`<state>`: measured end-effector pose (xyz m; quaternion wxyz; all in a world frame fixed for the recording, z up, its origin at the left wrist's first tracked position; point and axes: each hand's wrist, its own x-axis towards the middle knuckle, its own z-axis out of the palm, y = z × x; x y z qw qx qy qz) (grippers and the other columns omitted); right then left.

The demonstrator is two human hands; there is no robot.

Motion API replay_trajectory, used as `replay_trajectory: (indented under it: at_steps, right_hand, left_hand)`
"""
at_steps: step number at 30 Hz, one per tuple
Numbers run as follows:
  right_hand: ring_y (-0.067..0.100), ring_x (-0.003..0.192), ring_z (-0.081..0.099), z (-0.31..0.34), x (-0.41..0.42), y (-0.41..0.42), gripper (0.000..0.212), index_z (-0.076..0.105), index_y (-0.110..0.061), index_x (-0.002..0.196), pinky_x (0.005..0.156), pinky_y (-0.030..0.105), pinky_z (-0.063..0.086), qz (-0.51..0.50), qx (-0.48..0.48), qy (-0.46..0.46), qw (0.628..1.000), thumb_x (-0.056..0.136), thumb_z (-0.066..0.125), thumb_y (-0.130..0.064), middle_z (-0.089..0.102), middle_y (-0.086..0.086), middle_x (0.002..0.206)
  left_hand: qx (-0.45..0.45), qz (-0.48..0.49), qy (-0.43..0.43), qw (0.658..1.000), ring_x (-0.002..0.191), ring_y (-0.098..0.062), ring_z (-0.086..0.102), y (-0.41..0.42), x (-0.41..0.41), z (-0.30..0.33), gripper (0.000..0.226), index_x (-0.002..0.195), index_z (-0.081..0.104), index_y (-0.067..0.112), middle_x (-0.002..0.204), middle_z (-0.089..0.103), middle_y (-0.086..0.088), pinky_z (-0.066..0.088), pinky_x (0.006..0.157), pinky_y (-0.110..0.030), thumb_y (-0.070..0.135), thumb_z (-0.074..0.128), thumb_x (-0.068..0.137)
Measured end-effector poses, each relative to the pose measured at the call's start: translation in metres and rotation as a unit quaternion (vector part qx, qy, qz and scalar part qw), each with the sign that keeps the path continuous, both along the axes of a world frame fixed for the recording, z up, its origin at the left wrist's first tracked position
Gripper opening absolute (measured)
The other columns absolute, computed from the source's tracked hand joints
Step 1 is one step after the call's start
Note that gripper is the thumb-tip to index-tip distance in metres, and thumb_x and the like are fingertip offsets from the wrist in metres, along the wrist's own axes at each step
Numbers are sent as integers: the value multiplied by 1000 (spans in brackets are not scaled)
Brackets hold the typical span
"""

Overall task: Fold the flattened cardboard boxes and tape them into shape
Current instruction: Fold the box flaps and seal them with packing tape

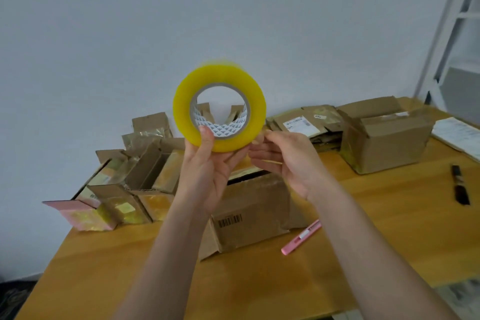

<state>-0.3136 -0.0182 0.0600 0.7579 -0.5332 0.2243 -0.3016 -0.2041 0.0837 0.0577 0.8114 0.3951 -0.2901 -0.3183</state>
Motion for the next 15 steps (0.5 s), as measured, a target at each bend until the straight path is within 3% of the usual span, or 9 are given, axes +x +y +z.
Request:
replay_trajectory:
  at_steps: [3, 7, 9, 12, 15]
  right_hand:
    - [22, 78, 71, -4, -1, -8, 24, 72, -4, 88, 70, 31, 60, 1, 5, -6, 1000, 98, 50, -10, 75, 17, 88]
    - [25, 76, 71, -7, 0, -15, 40, 71, -6, 81, 71, 35, 61, 15, 30, -17, 999, 101, 47, -31, 74, 18, 87]
    - [24, 77, 71, -9, 0, -18, 36, 72, -7, 84, 71, 34, 61, 14, 2, -5, 1000, 98, 54, -35, 74, 16, 86]
    - [21, 79, 72, -14, 2, -21, 17, 71, -3, 91, 70, 28, 60, 5, -39, 14, 999, 95, 61, -16, 75, 15, 88]
    - [15, 67, 69, -18, 3, -29, 15, 71, -4, 86, 63, 22, 57, -22, -65, 60, 996, 95, 59, -7, 73, 9, 77]
  left_hand:
    - [-6, -7, 7, 1000, 112, -36, 65, -7, 2, -3, 50, 150, 28, 28, 132, 62, -12, 56, 89, -46, 31, 38, 102]
    - [9, -6, -2, 1000, 113, -36, 65, -12, 3, -7, 52, 151, 27, 28, 134, 61, -12, 55, 92, -47, 33, 39, 100]
    - [18, -7, -8, 1000, 114, -36, 64, -13, 5, -8, 52, 150, 28, 28, 135, 60, -13, 54, 94, -48, 33, 40, 100]
    - [32, -6, -22, 999, 116, -38, 63, -14, 8, -11, 51, 150, 28, 28, 136, 58, -16, 52, 95, -50, 33, 40, 100]
    - [61, 5, -54, 997, 115, -36, 63, -10, 13, -10, 45, 146, 33, 24, 135, 59, -13, 53, 93, -52, 28, 39, 102]
